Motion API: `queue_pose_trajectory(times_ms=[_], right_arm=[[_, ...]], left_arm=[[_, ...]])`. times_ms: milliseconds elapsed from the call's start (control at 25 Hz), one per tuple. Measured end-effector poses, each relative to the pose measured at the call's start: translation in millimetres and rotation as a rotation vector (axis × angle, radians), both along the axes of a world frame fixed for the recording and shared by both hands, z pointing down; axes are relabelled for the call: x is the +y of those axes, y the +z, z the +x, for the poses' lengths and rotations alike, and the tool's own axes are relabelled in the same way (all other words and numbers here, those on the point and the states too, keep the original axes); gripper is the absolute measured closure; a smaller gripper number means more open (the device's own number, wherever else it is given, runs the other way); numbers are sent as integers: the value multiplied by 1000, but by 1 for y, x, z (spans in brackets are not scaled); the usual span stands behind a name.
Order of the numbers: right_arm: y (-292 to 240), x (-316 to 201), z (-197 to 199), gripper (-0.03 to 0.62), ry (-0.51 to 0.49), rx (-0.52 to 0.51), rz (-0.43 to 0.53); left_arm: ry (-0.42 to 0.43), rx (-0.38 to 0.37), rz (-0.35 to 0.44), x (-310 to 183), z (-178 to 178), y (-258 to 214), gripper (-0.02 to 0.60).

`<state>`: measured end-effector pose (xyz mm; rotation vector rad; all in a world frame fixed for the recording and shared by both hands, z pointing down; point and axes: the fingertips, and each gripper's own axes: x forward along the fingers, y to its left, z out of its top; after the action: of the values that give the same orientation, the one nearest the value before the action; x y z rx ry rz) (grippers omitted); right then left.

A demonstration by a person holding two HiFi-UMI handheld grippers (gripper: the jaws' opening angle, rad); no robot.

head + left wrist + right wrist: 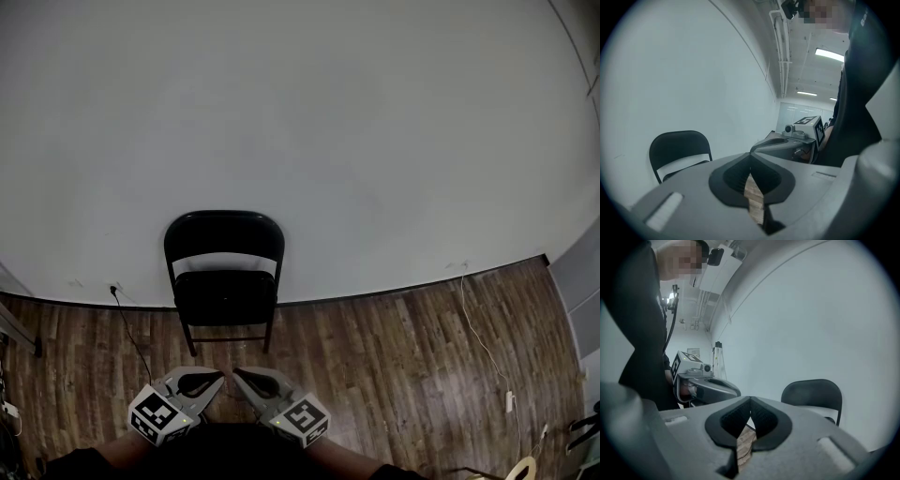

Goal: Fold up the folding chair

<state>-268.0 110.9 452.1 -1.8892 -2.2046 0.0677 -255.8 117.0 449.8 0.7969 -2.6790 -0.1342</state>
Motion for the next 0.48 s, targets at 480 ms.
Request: queue_pose_trajectory(times_ms=[480], right_arm=[[2,4,7,595,-5,-4,20]], left_arm=[[7,-8,-11,2,7,-1,580]])
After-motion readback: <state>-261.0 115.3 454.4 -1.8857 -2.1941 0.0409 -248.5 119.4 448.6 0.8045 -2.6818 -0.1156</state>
